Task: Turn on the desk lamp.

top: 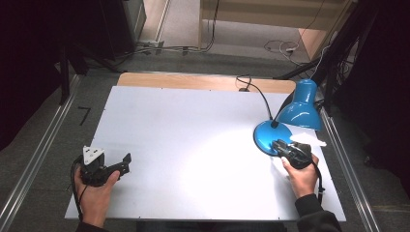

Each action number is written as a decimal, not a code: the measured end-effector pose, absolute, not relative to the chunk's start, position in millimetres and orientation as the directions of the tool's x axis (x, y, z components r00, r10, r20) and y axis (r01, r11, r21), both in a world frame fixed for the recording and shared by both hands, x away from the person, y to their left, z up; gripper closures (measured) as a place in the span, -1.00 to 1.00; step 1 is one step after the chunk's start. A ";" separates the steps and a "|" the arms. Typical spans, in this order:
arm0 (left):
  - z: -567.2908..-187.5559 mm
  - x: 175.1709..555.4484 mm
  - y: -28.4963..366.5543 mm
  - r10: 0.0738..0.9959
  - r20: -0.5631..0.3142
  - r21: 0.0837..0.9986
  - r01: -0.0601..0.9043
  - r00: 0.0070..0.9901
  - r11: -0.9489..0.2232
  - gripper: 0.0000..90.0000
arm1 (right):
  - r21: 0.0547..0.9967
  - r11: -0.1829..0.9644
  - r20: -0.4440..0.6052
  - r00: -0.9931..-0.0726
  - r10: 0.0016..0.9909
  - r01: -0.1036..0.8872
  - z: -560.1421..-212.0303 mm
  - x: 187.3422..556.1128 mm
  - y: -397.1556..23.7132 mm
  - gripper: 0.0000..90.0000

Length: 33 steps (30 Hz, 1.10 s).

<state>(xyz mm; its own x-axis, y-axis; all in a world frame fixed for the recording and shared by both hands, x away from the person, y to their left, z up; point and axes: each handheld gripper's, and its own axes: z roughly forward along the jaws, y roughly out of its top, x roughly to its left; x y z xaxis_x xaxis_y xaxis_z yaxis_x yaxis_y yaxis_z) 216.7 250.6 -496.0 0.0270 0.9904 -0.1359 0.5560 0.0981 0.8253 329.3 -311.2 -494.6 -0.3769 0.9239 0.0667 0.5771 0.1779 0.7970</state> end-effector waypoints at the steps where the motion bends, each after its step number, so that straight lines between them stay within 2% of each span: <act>1: -496.0 216.7 250.6 0.990 -0.136 0.825 0.556 0.027 0.098 -0.83 | 0.796 0.176 0.071 -0.379 0.923 0.579 -494.0 328.8 -311.5 0.38; 5: -496.0 216.9 250.7 0.990 -0.136 0.825 0.556 0.029 0.098 -0.83 | 0.799 0.173 0.075 -0.380 0.922 0.577 -491.9 326.5 -311.7 0.16; 7: -496.1 216.9 250.6 0.990 -0.136 0.825 0.556 0.028 0.098 -0.83 | 0.799 0.170 0.075 -0.377 0.923 0.576 -491.7 325.6 -311.5 -0.02; 11: -496.1 217.0 250.5 0.990 -0.135 0.825 0.557 0.029 0.096 -0.83 | 0.797 0.173 0.077 -0.382 0.921 0.579 -491.1 323.3 -311.6 -0.13; 19: -495.9 217.3 249.8 0.990 -0.135 0.825 0.557 0.029 0.096 -0.83 | 0.798 0.174 0.079 -0.386 0.919 0.576 -487.7 317.3 -312.4 -0.27; 33: -495.8 218.4 249.2 0.990 -0.138 0.825 0.556 0.032 0.097 -0.83 | 0.800 0.174 0.073 -0.380 0.922 0.575 -484.3 310.0 -320.2 -0.30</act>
<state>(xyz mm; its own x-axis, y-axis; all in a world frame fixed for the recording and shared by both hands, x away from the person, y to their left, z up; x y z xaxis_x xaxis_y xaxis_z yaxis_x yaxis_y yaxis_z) 218.4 249.2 -495.8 0.0323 0.9899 -0.1380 0.5564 0.0969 0.8252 310.0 -320.2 -484.3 -0.3799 0.9222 0.0728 0.5745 0.1735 0.7999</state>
